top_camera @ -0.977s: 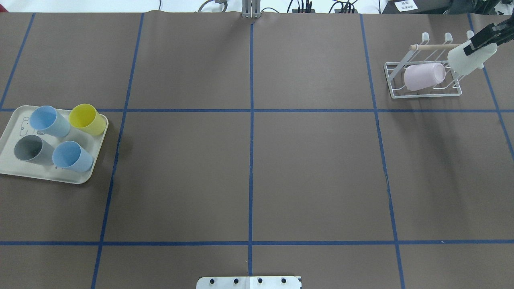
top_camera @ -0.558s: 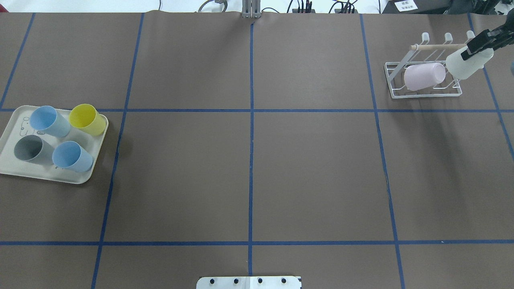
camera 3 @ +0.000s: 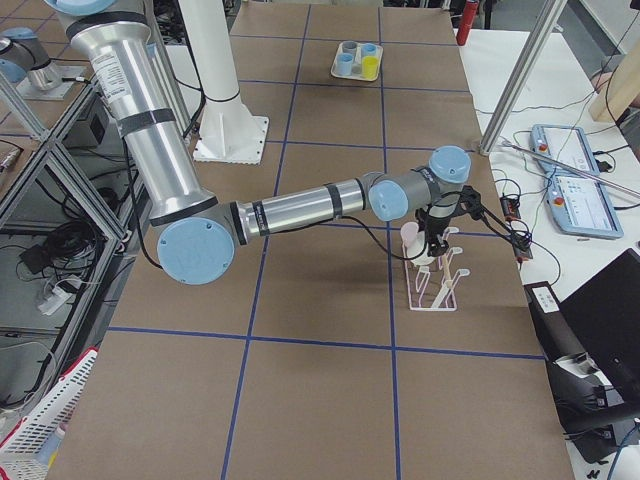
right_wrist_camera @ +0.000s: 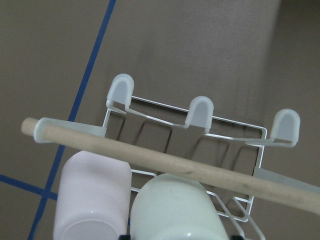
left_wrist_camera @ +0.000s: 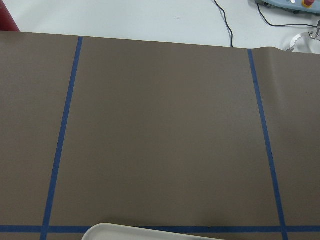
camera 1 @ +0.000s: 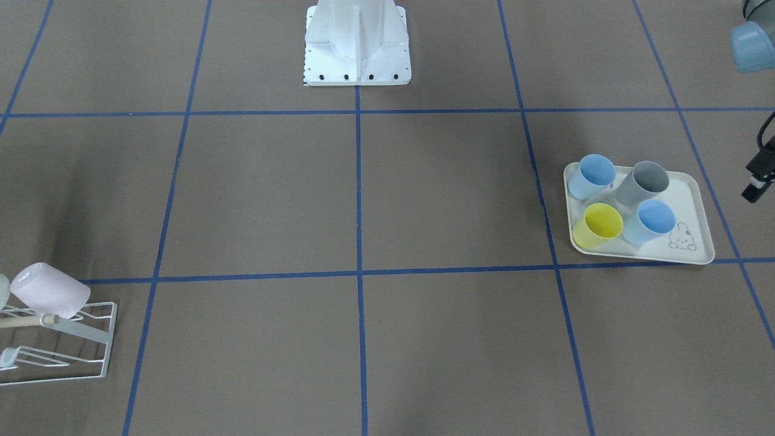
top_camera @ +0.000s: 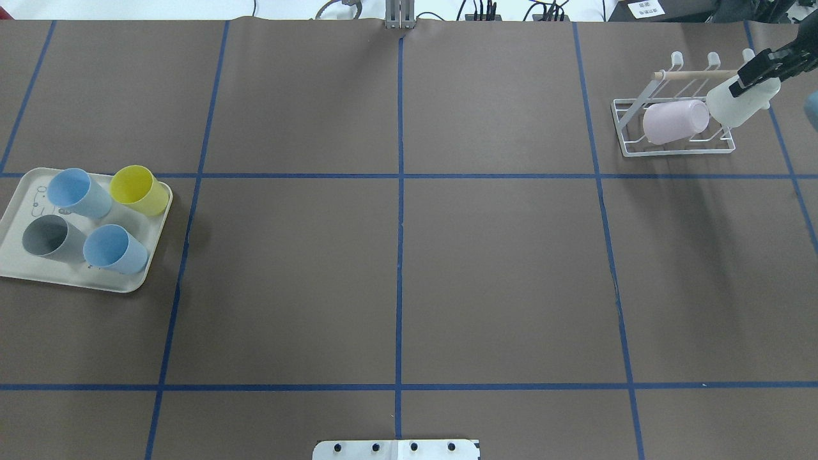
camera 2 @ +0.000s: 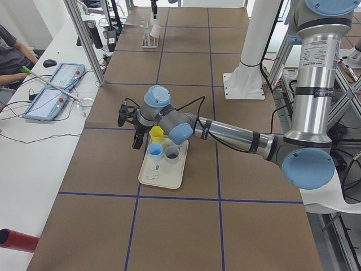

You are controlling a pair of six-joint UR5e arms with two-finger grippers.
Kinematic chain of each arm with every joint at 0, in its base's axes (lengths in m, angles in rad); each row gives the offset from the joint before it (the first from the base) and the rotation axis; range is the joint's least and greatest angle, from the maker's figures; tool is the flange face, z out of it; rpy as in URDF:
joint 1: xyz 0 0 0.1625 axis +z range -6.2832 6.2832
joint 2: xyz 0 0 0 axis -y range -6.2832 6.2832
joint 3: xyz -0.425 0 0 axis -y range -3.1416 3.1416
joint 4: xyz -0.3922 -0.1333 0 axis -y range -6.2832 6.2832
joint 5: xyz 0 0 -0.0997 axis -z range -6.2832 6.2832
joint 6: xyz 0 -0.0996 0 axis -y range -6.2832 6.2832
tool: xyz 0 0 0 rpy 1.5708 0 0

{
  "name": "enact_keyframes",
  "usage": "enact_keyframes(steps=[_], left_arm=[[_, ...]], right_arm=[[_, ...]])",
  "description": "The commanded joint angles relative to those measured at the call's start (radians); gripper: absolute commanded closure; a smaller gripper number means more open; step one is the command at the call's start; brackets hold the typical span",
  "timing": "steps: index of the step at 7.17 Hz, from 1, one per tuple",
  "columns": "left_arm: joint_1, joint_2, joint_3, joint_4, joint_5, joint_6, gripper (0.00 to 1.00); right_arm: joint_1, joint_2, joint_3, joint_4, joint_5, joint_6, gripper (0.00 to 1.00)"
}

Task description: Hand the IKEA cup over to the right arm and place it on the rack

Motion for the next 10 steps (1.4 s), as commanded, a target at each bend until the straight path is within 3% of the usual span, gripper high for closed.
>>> enact_keyframes(steps=[1,3,4,5,6,9,10], left_arm=[[0.000,0.002,-0.007,0.000,0.000,-0.002,0.00],[0.000,0.002,-0.007,0.002,-0.002,-0.002,0.00],[0.000,0.002,-0.007,0.002,-0.002,0.000,0.00],[0.000,0.008,-0.007,0.002,-0.002,-0.002,0.00],[0.002,0.008,-0.007,0.002,-0.002,-0.002,0.00],[0.002,0.009,-0.005,0.003,-0.002,-0.002,0.00],[0.003,0.000,-0.010,0.096,0.001,0.005,0.00]], right_arm=[[-0.014,0.031,-0.050,0.002,-0.001,-0.001,0.83],[-0.039,0.033,-0.051,-0.003,-0.001,0.000,0.79],[-0.048,0.033,-0.055,-0.001,-0.003,0.000,0.61],[-0.050,0.033,-0.055,0.002,-0.003,0.000,0.27],[-0.050,0.031,-0.054,0.002,-0.001,-0.001,0.01],[-0.034,0.054,-0.054,-0.007,0.008,0.000,0.01],[-0.022,0.054,-0.046,-0.007,0.016,0.000,0.01]])
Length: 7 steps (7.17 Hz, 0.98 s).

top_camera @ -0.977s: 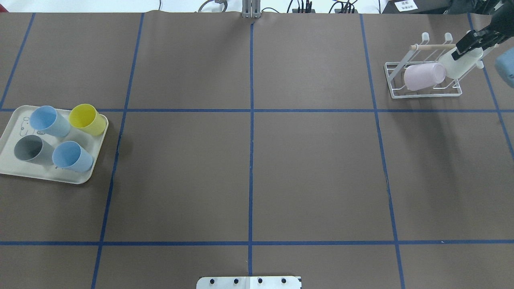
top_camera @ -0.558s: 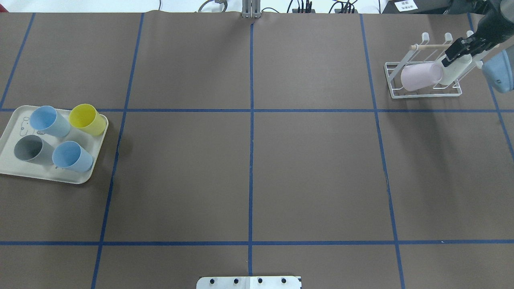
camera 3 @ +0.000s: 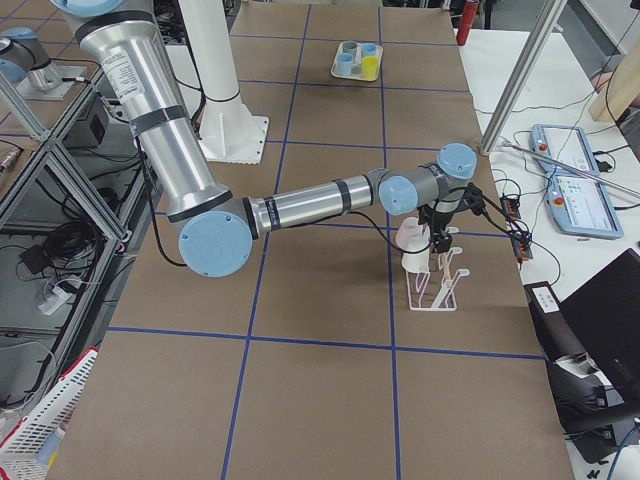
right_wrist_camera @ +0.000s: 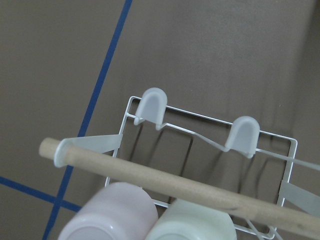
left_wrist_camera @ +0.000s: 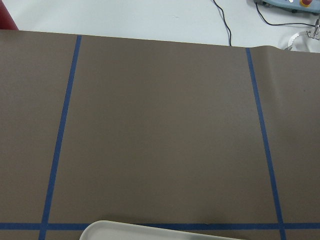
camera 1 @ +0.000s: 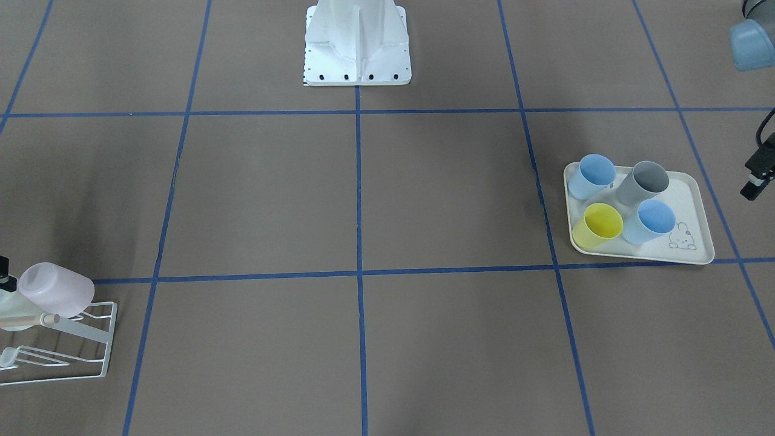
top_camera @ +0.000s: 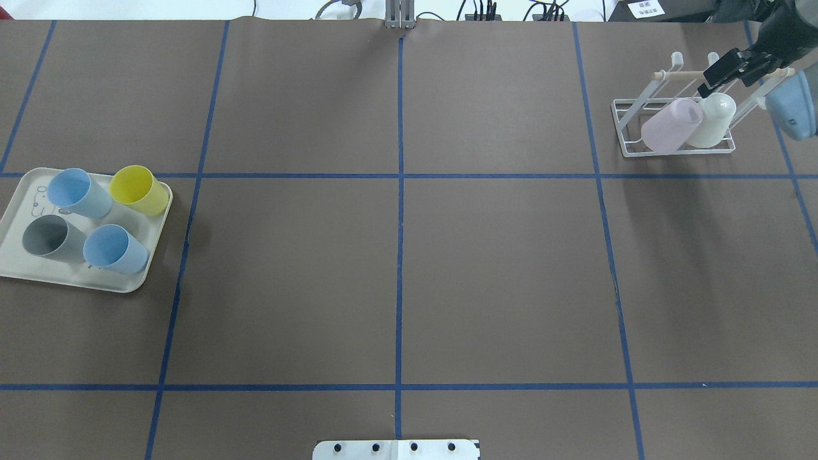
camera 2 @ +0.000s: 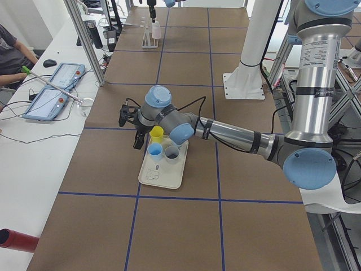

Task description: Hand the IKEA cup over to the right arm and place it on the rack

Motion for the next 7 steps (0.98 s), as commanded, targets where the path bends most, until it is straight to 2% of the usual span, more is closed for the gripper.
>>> enact_keyframes(steps=[1,2,4,6,7], left_arm=[[0.006,0.006,-0.010,0.118,0.004,0.043,0.00],[0.018,0.063,-0.014,0.120,0.002,0.095,0.00],[0.137,0.137,-0.017,0.114,-0.004,0.100,0.00],[0.244,0.164,-0.017,0.114,-0.007,0.089,0.00],[0.253,0.167,-0.015,0.114,-0.007,0.095,0.00]], right_arm=[[0.028,0.002,0.014,-0.006,0.017,0.002,0.01],[0.036,-0.001,0.035,-0.025,0.048,0.002,0.01],[0.037,-0.032,0.116,-0.065,0.048,0.014,0.01],[0.036,-0.049,0.150,-0.072,0.048,0.019,0.01],[0.036,-0.055,0.155,-0.073,0.048,0.020,0.01]])
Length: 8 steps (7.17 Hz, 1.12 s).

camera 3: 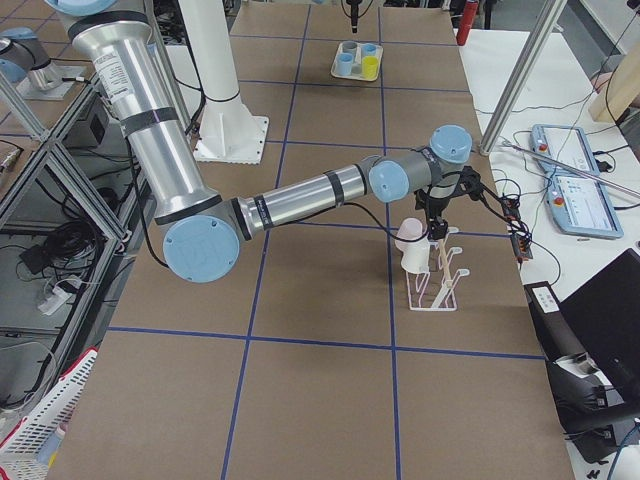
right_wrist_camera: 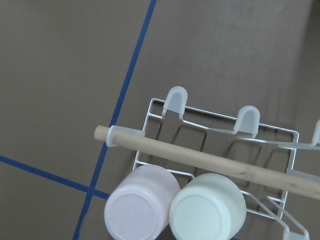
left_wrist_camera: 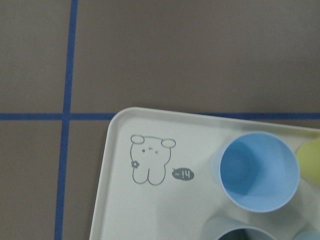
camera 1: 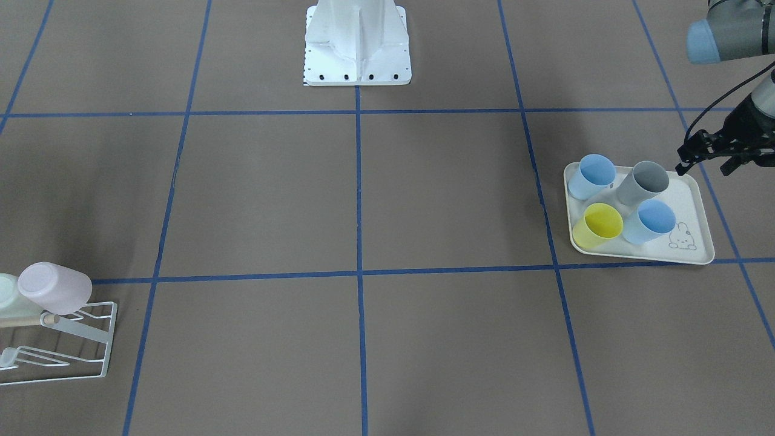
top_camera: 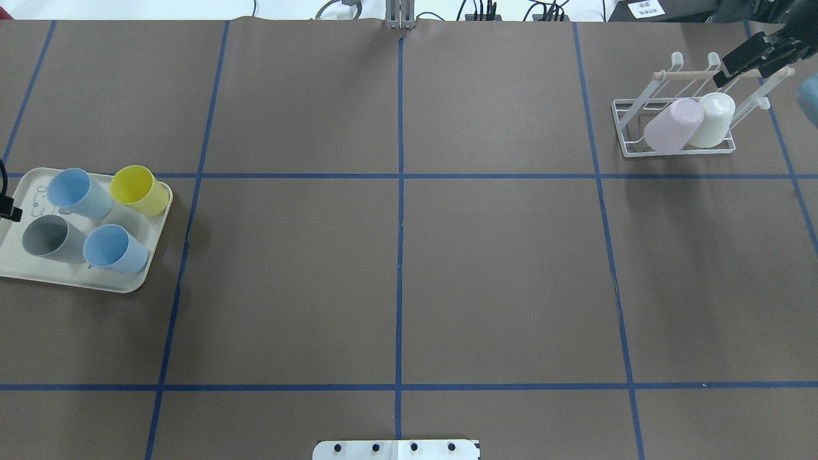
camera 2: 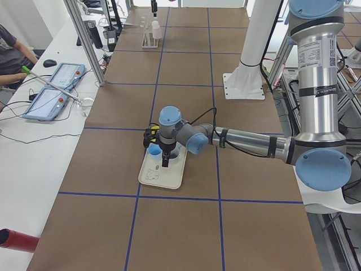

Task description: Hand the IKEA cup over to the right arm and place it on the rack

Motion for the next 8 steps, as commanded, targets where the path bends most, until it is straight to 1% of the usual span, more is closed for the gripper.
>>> enact_keyframes(steps=[1,2,4,5,6,7,8], left_arm=[[0.059,0.002,0.007,0.001,0.005,-0.001,0.01],[0.073,-0.003,0.016,0.001,0.007,0.000,0.06],[0.090,-0.009,0.038,0.001,0.005,0.002,0.22],[0.102,-0.012,0.041,0.000,0.005,-0.004,0.31],[0.105,-0.015,0.042,0.000,0.005,-0.004,0.44],[0.107,-0.026,0.045,0.003,0.002,-0.006,0.68],[0.107,-0.036,0.049,0.004,-0.005,-0.004,1.00]], right_arm=[[0.000,-0.012,0.012,-0.002,0.000,0.001,0.01],[0.000,-0.013,0.012,-0.002,0.000,0.002,0.01],[0.000,-0.019,0.020,-0.002,0.003,0.002,0.01],[0.000,-0.056,0.059,-0.003,0.005,0.002,0.01],[-0.002,-0.094,0.104,-0.003,0.006,0.004,0.01],[-0.002,-0.128,0.151,-0.005,0.006,0.008,0.01],[-0.002,-0.133,0.158,-0.005,0.009,0.008,0.01]])
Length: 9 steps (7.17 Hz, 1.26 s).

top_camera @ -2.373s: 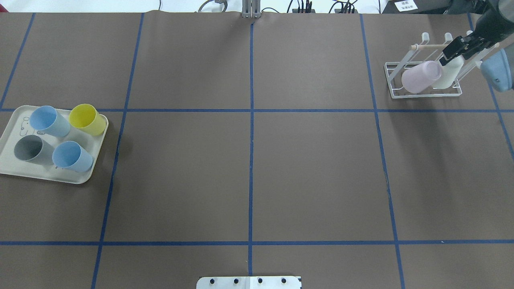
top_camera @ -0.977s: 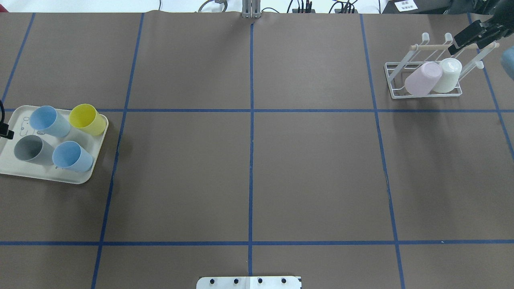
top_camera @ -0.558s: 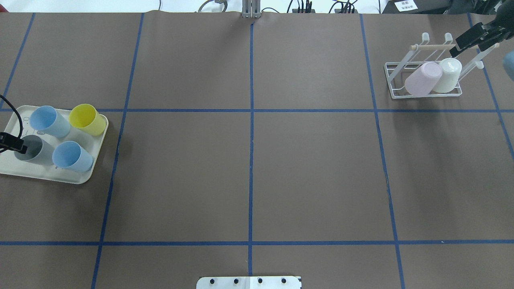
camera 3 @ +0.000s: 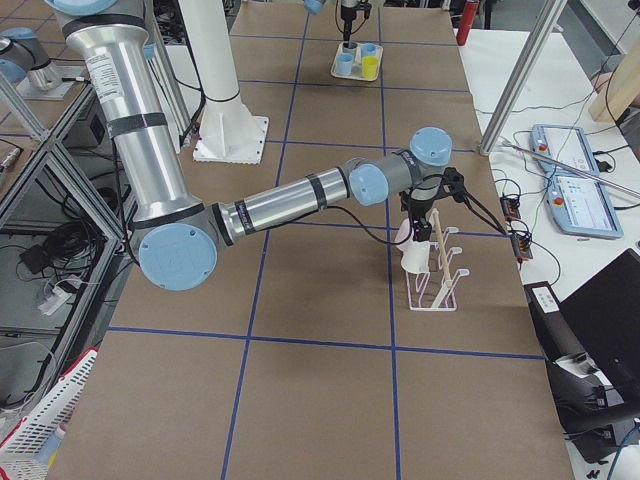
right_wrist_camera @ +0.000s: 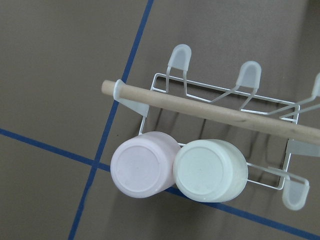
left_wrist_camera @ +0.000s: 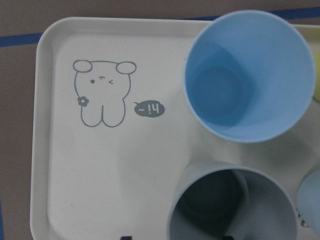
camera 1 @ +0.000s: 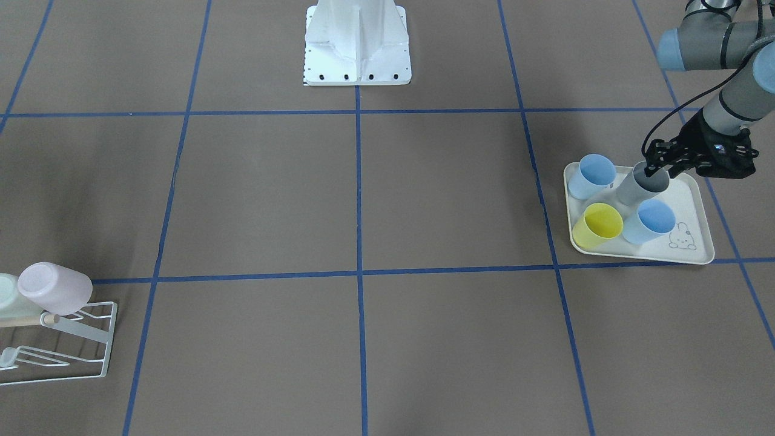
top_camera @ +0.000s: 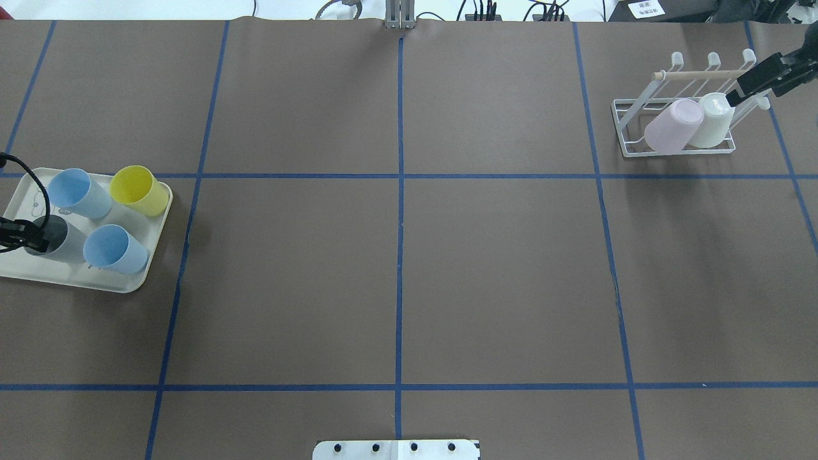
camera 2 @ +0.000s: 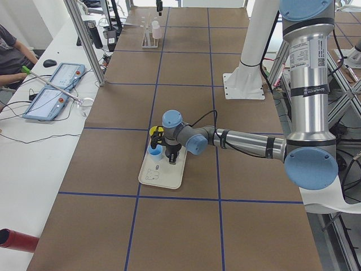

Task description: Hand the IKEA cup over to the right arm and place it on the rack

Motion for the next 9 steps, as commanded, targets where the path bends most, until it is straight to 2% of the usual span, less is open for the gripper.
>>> enact_keyframes(steps=[1,2,4,5,6,7,8,9], left_arm=[[0.002,-0.014,-0.008,0.007,-0.016,0.000,1.00],[-0.017,-0.012,-0.013,0.005,-0.071,0.011,1.00],[-0.179,0.001,-0.097,0.040,-0.108,0.138,1.00],[-0.217,0.001,-0.157,0.124,-0.108,0.175,1.00],[-0.244,0.000,-0.260,0.254,-0.107,0.183,1.00],[-0.241,-0.018,-0.365,0.392,-0.107,0.169,1.00],[-0.239,-0.073,-0.433,0.469,-0.108,0.076,1.00],[-0.235,-0.113,-0.455,0.465,-0.113,-0.073,1.00]], right_arm=[[0.001,-0.021,0.030,-0.001,0.016,0.002,0.01],[0.001,-0.023,0.031,-0.001,0.026,0.002,0.01],[0.000,-0.028,0.038,-0.001,0.027,0.017,0.01],[-0.002,-0.029,0.044,0.001,0.030,0.034,0.01],[-0.008,-0.032,0.057,0.001,0.041,0.058,0.01],[-0.023,-0.038,0.091,0.004,0.042,0.118,0.01],[-0.043,-0.051,0.134,0.010,0.042,0.181,0.01],[-0.075,-0.052,0.171,0.018,0.041,0.269,0.01]])
